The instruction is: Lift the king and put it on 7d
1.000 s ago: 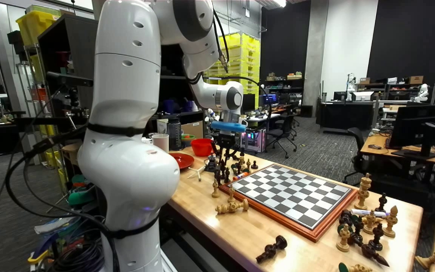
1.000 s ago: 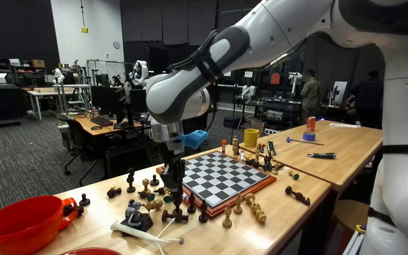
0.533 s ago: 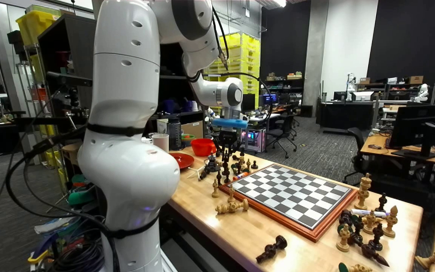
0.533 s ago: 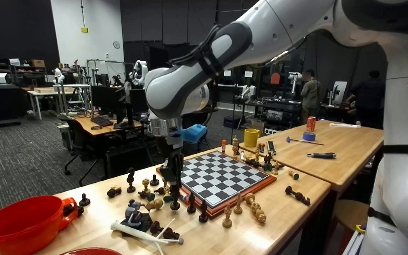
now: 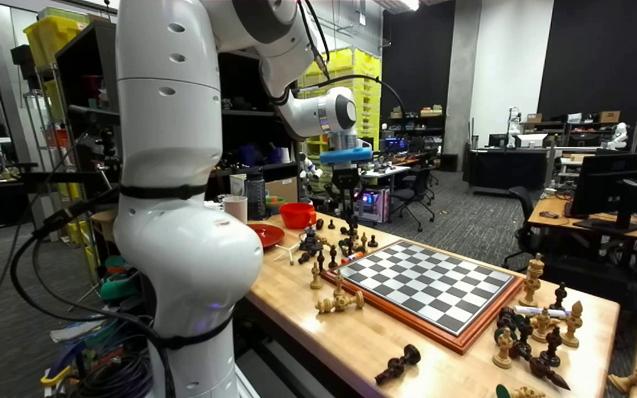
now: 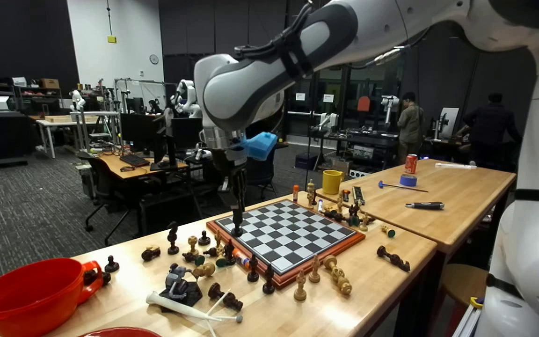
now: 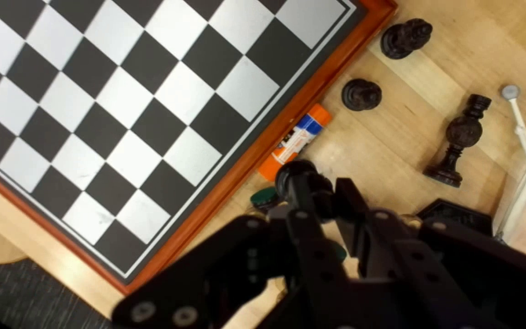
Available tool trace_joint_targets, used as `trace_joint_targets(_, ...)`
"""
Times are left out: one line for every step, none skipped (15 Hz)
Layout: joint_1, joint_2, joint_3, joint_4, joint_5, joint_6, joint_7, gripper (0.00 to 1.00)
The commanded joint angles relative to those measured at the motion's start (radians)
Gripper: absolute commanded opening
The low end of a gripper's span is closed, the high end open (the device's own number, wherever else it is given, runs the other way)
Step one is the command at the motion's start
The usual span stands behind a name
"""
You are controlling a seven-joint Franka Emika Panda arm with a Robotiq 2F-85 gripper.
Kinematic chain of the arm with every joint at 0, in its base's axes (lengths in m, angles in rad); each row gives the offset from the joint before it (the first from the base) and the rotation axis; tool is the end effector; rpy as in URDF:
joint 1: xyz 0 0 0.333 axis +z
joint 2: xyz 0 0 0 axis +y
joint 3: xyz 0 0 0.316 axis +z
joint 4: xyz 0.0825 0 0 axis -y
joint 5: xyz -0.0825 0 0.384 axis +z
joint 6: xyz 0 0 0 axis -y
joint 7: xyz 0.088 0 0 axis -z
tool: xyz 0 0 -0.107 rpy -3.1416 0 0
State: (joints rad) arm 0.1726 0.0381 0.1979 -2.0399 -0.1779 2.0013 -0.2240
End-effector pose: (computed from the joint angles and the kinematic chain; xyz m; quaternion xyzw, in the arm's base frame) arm 0.5170 0.1885 0.4190 0.9402 0.3300 -0.0320 0.0781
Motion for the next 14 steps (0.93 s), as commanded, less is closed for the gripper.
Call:
trace_joint_targets(-0.010, -0.058, -0.023, 0.008, -0.048, -0.037, 0.021, 0.05)
trace_joint_targets(-0.017, -0.069, -0.032, 0.010, -0.055, -0.039, 0.022, 0.05)
trace_joint_targets(-0.023, -0.078, -0.040, 0.011, -0.060, -0.043, 0.023, 0.05)
trace_joint_targets(-0.030, -0.089, -0.048, 0.010, -0.065, -0.049, 0.025, 0.05)
trace_joint_targets(-0.039, -0.100, -0.058, 0.007, -0.066, -0.056, 0.027, 0.05)
trace_joint_targets(-0.048, -0.109, -0.066, 0.002, -0.066, -0.057, 0.028, 0.05)
trace_joint_targets(-0.057, -0.120, -0.077, -0.004, -0.065, -0.064, 0.031, 0.05)
trace_joint_targets(-0.067, -0.129, -0.087, -0.011, -0.059, -0.071, 0.033, 0.05)
trace_joint_targets(-0.076, -0.134, -0.096, -0.014, -0.057, -0.081, 0.037, 0.05)
trace_joint_targets(-0.085, -0.139, -0.106, -0.022, -0.050, -0.083, 0.039, 0.05)
trace_joint_targets(-0.094, -0.140, -0.114, -0.026, -0.045, -0.089, 0.040, 0.05)
trace_joint_targets(-0.101, -0.139, -0.122, -0.032, -0.040, -0.094, 0.041, 0.05)
trace_joint_targets(-0.108, -0.138, -0.130, -0.041, -0.031, -0.096, 0.041, 0.05)
trace_joint_targets(-0.114, -0.137, -0.137, -0.051, -0.022, -0.096, 0.041, 0.05)
